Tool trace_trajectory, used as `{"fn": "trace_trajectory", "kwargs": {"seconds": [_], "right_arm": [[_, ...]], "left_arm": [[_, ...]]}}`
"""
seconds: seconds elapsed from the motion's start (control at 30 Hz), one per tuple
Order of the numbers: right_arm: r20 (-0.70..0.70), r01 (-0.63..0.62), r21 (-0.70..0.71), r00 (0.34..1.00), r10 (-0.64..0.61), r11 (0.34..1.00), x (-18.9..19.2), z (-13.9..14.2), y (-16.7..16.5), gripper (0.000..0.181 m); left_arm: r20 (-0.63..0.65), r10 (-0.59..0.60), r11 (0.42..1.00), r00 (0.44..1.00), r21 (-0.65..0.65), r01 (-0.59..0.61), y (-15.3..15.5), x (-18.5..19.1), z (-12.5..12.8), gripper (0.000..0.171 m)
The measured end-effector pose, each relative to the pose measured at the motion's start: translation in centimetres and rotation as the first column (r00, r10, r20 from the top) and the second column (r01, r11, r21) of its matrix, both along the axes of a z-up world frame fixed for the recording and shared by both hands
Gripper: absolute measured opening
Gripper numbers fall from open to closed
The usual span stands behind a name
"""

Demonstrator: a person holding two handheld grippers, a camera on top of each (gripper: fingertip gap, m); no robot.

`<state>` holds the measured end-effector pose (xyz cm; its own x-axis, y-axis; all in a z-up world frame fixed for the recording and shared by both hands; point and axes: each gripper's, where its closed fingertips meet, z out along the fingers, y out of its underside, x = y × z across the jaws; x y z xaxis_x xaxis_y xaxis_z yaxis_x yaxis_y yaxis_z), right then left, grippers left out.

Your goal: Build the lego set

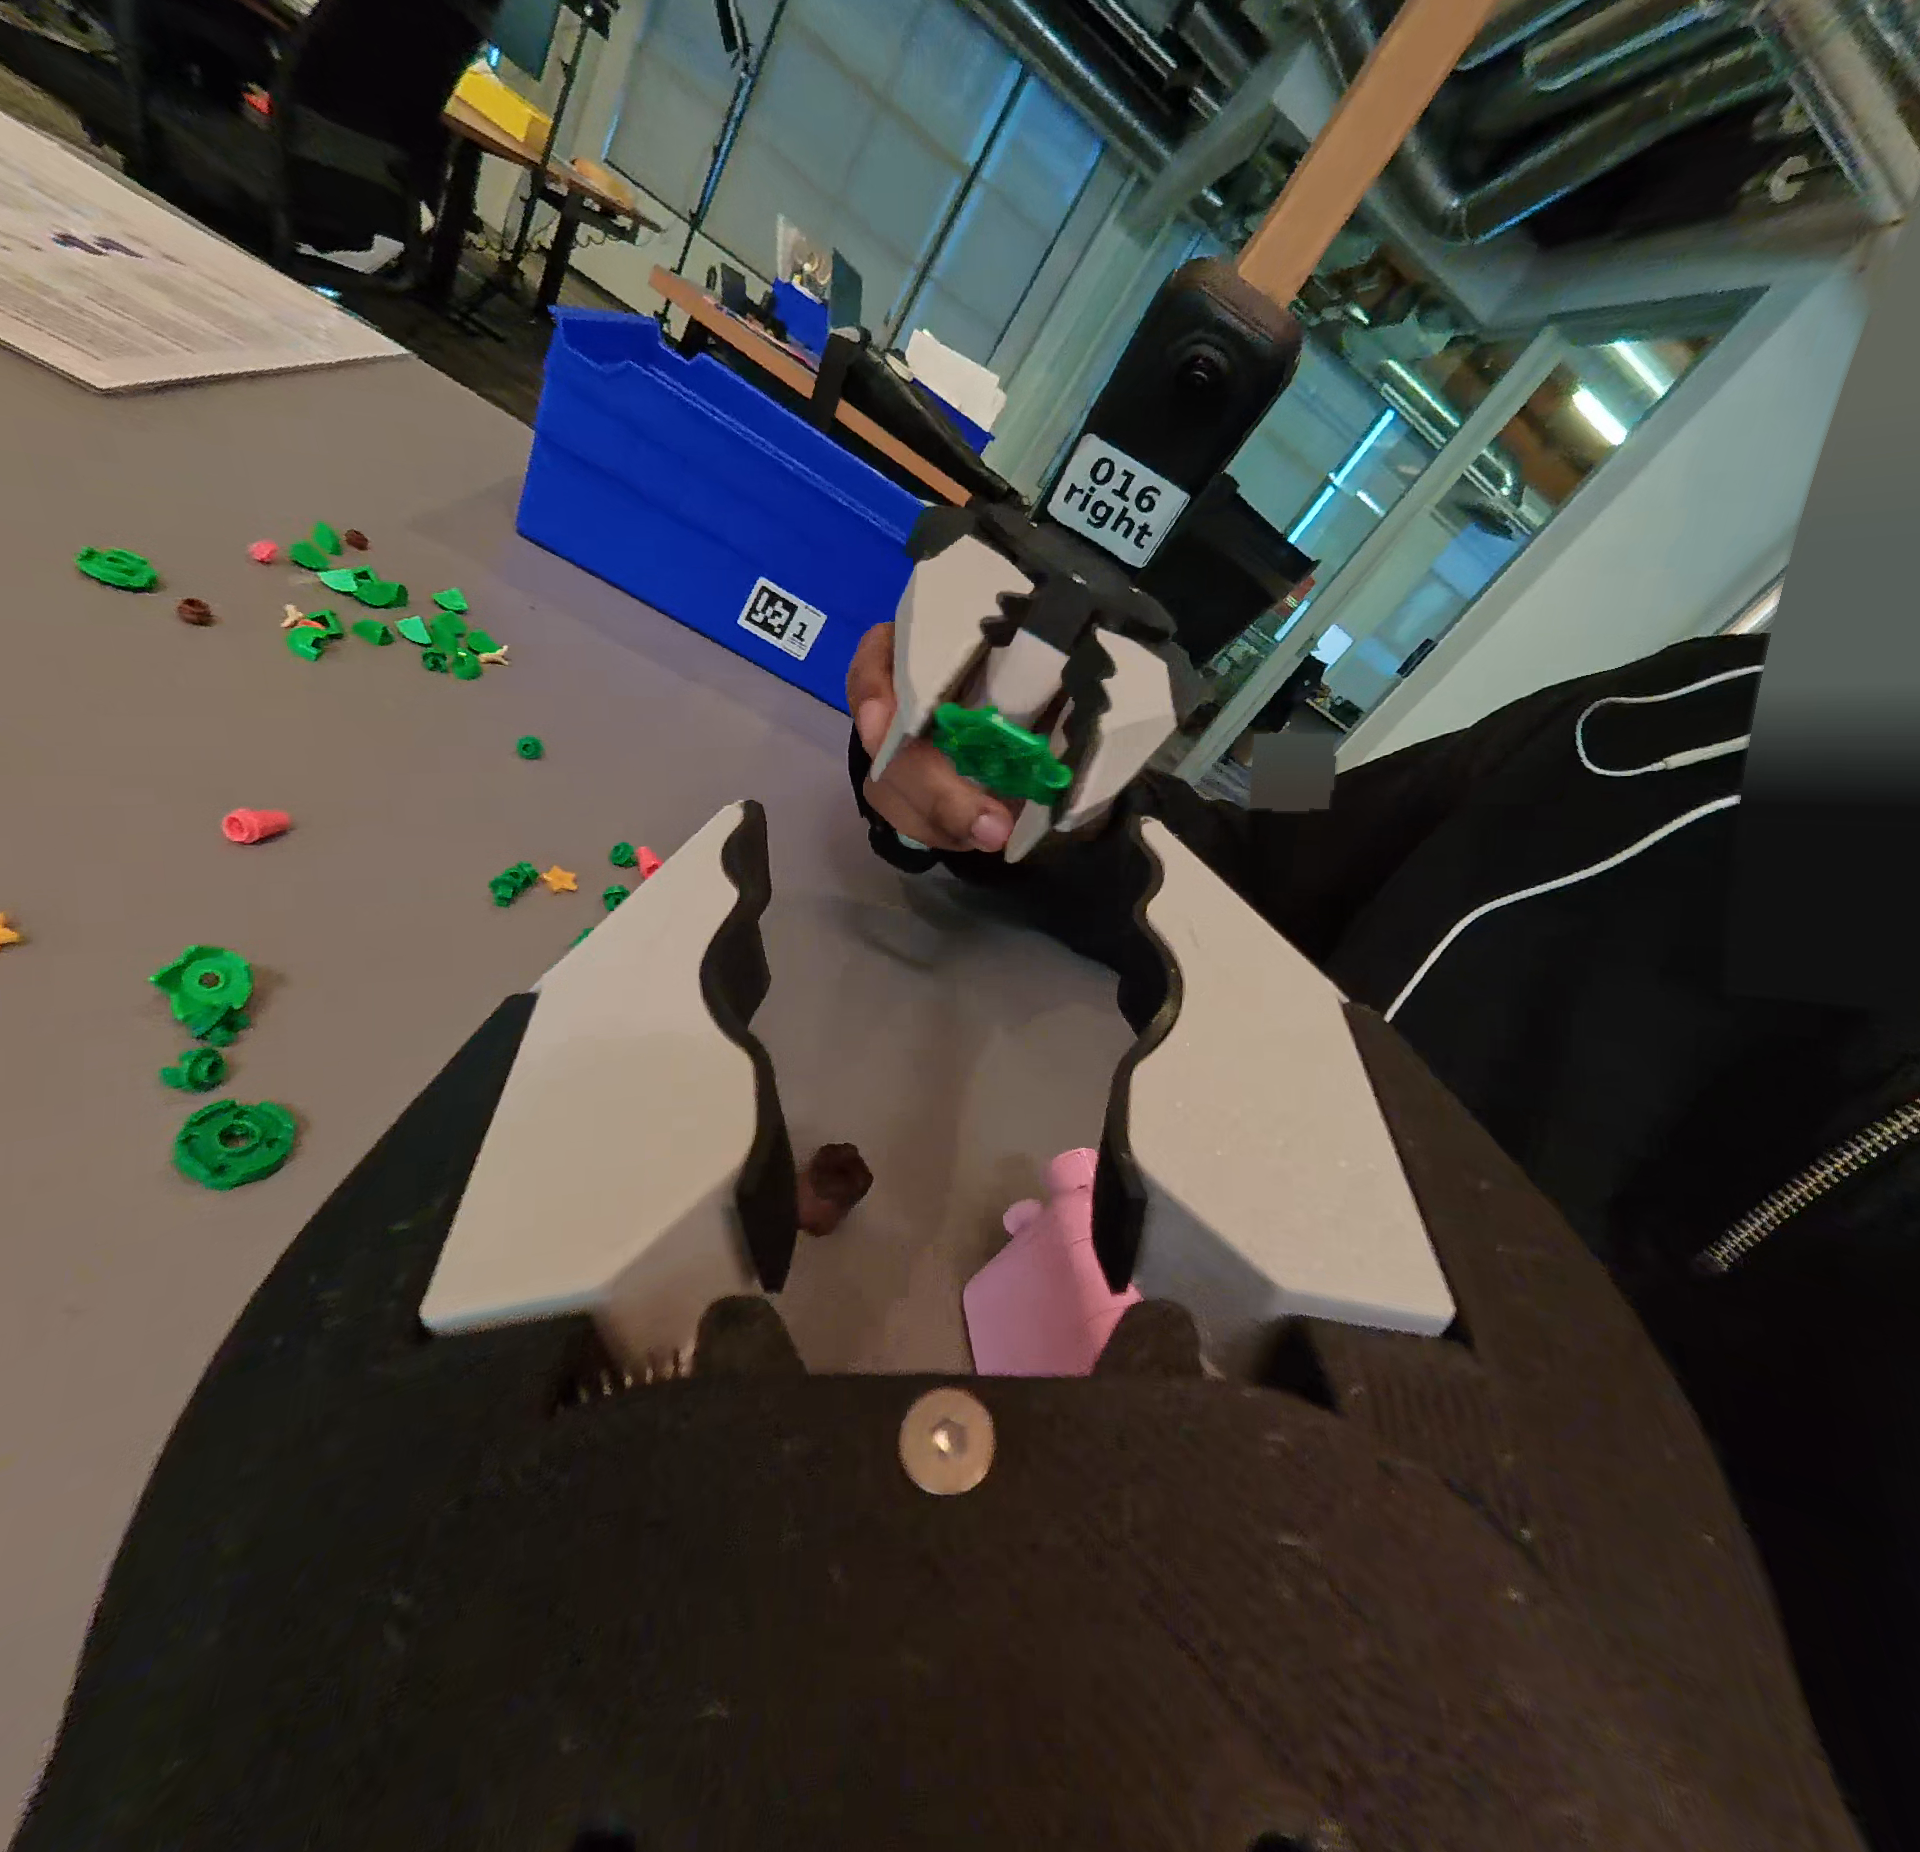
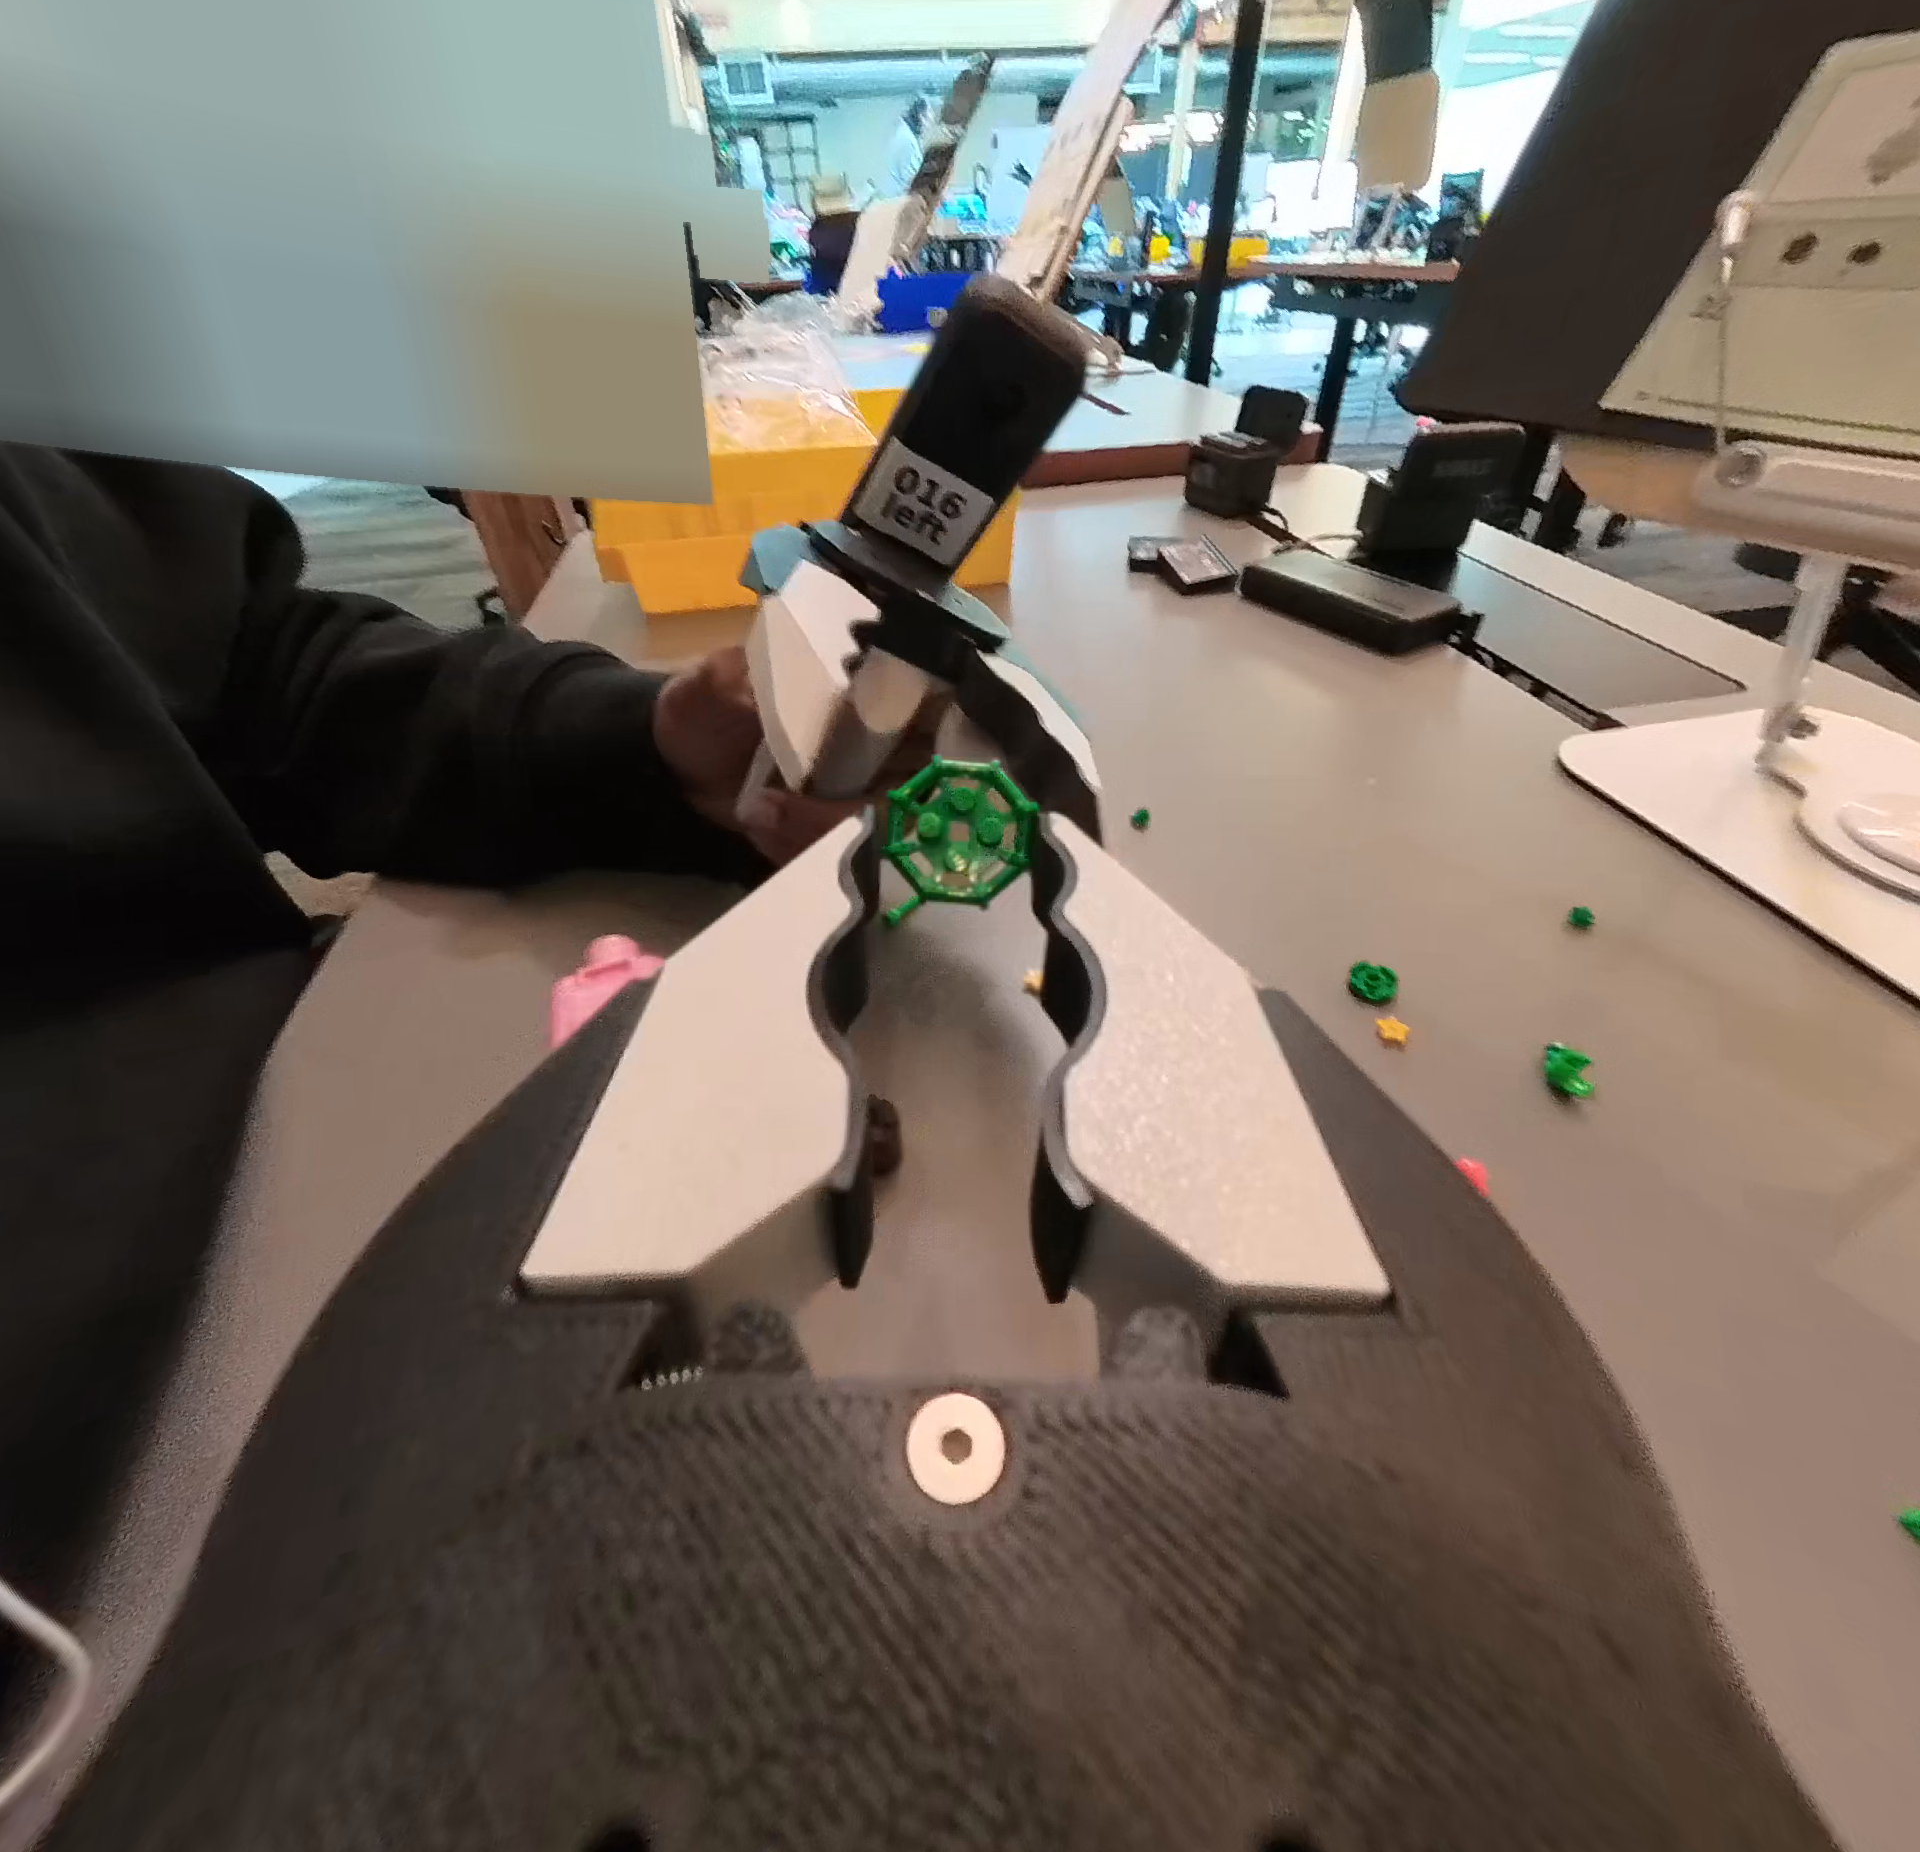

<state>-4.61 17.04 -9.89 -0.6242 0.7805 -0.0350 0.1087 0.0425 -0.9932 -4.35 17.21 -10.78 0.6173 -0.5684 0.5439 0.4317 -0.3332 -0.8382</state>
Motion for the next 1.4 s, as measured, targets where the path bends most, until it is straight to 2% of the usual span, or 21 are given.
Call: {"fn": "trace_trajectory", "kwargs": {"seconds": [0.17,0.47,1.03,1.4], "right_arm": [[0.036,0.031,0.030,0.999,-0.032,0.999,-0.5,-1.2,1.0,0.027],[0.084,-0.005,0.102,0.996,-0.004,0.995,-0.6,-3.1,-0.1,0.027],[0.091,-0.009,0.141,0.996,-0.003,0.990,-0.6,-3.6,-0.4,0.027],[0.175,0.023,0.249,0.982,-0.069,0.968,-1.0,-5.8,0.5,0.027]], "left_arm": [[0.004,0.028,1.000,1.000,0.008,-0.028,-0.1,-0.8,0.4,0.062],[-0.061,0.055,0.998,0.997,0.006,-0.055,-0.3,-1.3,0.2,0.061],[-0.062,0.070,0.997,0.996,-0.011,-0.070,-0.2,-1.8,-0.4,0.057],[-0.094,0.072,0.997,0.993,-0.029,-0.074,-0.1,-1.8,-0.7,0.052]]}}
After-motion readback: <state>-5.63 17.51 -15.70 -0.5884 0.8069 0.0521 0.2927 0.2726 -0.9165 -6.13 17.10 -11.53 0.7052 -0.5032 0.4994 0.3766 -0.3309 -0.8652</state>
